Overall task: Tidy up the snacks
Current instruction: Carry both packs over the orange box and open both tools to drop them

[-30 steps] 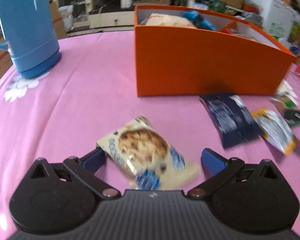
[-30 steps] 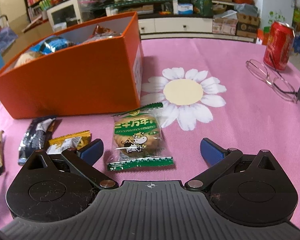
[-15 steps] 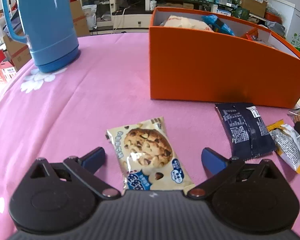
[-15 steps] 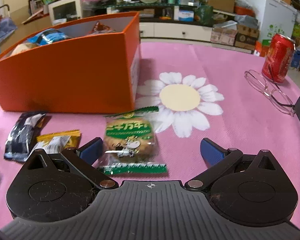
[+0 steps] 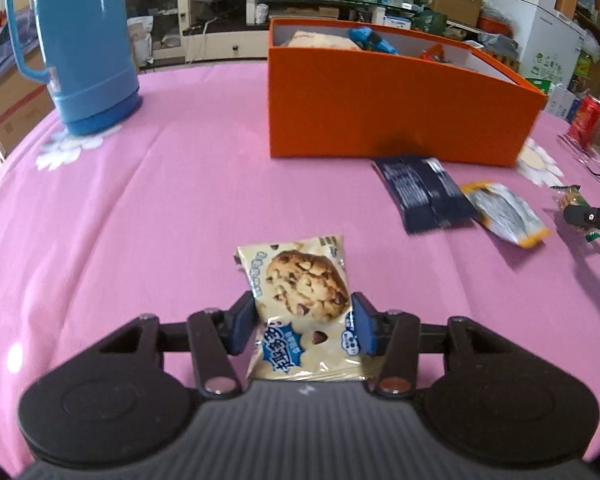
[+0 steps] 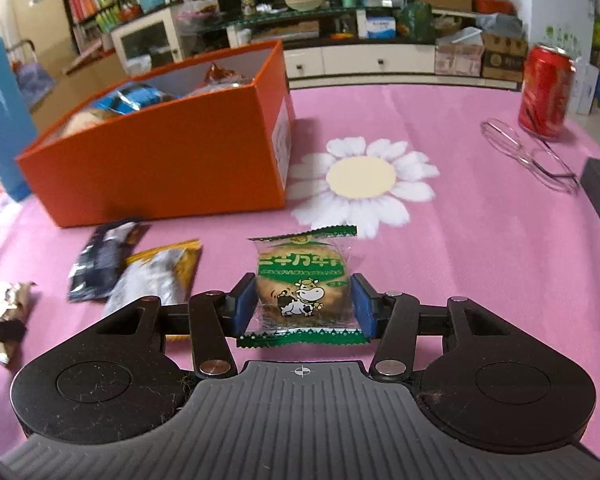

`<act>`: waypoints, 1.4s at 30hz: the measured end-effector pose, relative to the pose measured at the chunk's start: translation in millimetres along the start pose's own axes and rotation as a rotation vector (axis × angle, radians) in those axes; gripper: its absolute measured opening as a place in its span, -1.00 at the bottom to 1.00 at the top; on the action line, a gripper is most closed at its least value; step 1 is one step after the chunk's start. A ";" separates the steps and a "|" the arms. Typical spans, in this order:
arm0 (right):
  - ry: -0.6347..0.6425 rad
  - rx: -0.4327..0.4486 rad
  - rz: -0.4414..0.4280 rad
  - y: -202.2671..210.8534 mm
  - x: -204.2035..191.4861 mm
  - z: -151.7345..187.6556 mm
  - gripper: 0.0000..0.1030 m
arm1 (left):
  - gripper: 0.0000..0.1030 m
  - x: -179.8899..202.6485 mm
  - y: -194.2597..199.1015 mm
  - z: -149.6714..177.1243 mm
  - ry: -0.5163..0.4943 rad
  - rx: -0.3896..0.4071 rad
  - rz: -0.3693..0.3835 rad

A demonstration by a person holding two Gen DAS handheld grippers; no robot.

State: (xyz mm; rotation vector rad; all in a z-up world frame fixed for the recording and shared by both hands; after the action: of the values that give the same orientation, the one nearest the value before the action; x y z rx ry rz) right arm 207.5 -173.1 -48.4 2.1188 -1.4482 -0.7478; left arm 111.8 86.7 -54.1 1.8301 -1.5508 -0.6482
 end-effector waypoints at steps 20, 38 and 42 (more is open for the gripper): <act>0.125 0.259 -0.110 -14.7 -58.4 -139.9 -0.43 | -0.04 26.4 -20.3 -174.2 -0.024 0.212 0.110; 0.137 -0.073 -0.057 -52.3 -42.9 -40.2 0.15 | 0.00 -4.5 -18.5 -23.7 0.026 0.013 0.087; 0.199 -0.084 -0.025 -59.8 -53.6 -30.1 0.23 | 0.24 5.8 -22.4 -16.1 -0.045 0.035 0.052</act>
State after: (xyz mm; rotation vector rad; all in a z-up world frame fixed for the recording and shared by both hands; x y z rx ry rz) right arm 252.7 -100.5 -55.1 2.0855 -1.2653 -0.5778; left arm 139.4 85.7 -59.7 1.8054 -1.6434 -0.6454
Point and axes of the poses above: each gripper's, at about its wrist camera, not at the fingertips, and y roughly against the way its jaws point, x to its right, z to its underside, the point moved 1 cm from there along -y, roughly the way its jaws point, and after that the axes turned 3 degrees about -y, right-handed, at the moved point
